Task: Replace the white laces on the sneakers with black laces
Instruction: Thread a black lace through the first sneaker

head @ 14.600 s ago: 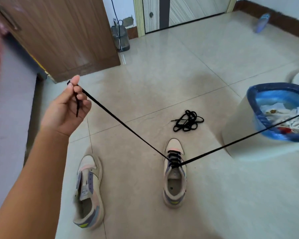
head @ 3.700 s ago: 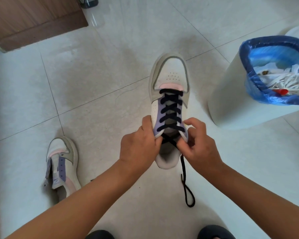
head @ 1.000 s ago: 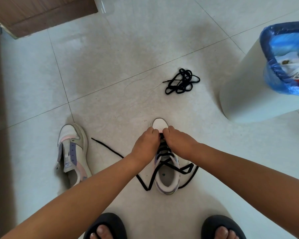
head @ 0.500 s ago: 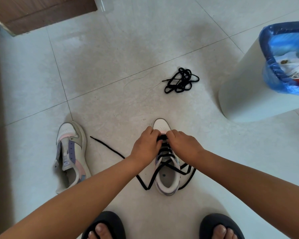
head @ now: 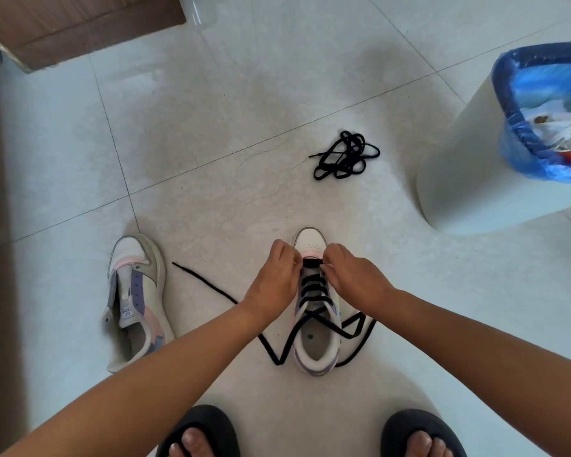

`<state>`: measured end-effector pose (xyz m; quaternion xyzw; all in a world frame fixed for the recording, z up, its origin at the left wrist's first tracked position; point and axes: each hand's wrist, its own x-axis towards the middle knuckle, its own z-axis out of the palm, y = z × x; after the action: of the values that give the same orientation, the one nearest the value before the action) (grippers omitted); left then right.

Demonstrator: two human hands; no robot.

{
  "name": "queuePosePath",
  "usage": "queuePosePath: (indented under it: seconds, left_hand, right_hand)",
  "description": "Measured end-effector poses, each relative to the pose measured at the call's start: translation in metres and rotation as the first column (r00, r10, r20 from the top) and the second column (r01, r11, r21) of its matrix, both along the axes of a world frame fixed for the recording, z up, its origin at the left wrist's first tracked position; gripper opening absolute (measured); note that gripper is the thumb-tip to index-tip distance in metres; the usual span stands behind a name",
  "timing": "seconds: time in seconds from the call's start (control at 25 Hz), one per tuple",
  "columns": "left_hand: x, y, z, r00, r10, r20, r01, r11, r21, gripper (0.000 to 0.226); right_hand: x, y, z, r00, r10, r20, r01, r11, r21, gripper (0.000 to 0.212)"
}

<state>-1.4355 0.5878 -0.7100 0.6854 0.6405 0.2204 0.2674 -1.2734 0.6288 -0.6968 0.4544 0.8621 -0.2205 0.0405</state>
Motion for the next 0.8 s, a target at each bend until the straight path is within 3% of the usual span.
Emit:
queuePosePath:
  seconds: [0.04,0.12,0.24,0.32,0.48,0.64,0.8]
  left_hand:
    - [-0.001,-0.002,0.001,0.999,-0.001,0.036,0.001,1.000,0.000,0.007]
    - [-0.002,-0.005,0.006,0.997,-0.056,0.052,0.063,0.987,-0.147,0.016]
    - [-0.001,0.006,0.012,0.992,-0.129,0.014,0.125,0.918,-0.376,0.018]
    - [0.005,0.017,0.016,0.986,-0.164,-0.029,0.138,0.901,-0.412,0.011]
    - [0.018,0.025,0.020,0.987,-0.102,-0.124,0.032,0.881,-0.472,0.026]
    - [0.027,0.022,0.027,0.931,-0.215,-0.295,0.041,0.864,-0.501,0.030]
    - [0.031,0.013,0.027,0.897,-0.203,-0.392,0.036,0.918,-0.394,0.034]
  right_hand:
    - [0.000,-0.002,0.004,0.997,-0.066,-0.048,0.062,0.995,-0.076,0.021]
    - [-0.003,-0.005,0.011,0.982,-0.160,-0.099,0.137,0.969,-0.206,0.021]
    - [-0.013,-0.007,0.017,0.986,-0.166,-0.029,0.147,0.935,-0.322,0.018]
    - [-0.023,-0.003,0.018,0.989,-0.135,0.063,0.148,0.941,-0.305,0.026]
    - [-0.043,-0.002,0.025,0.954,-0.017,0.299,0.082,0.975,-0.206,0.033]
    - [-0.036,-0.010,0.027,0.959,0.063,0.277,-0.025,0.990,-0.139,0.041]
    - [-0.025,-0.024,0.030,0.973,0.034,0.227,-0.012,0.995,-0.094,0.040]
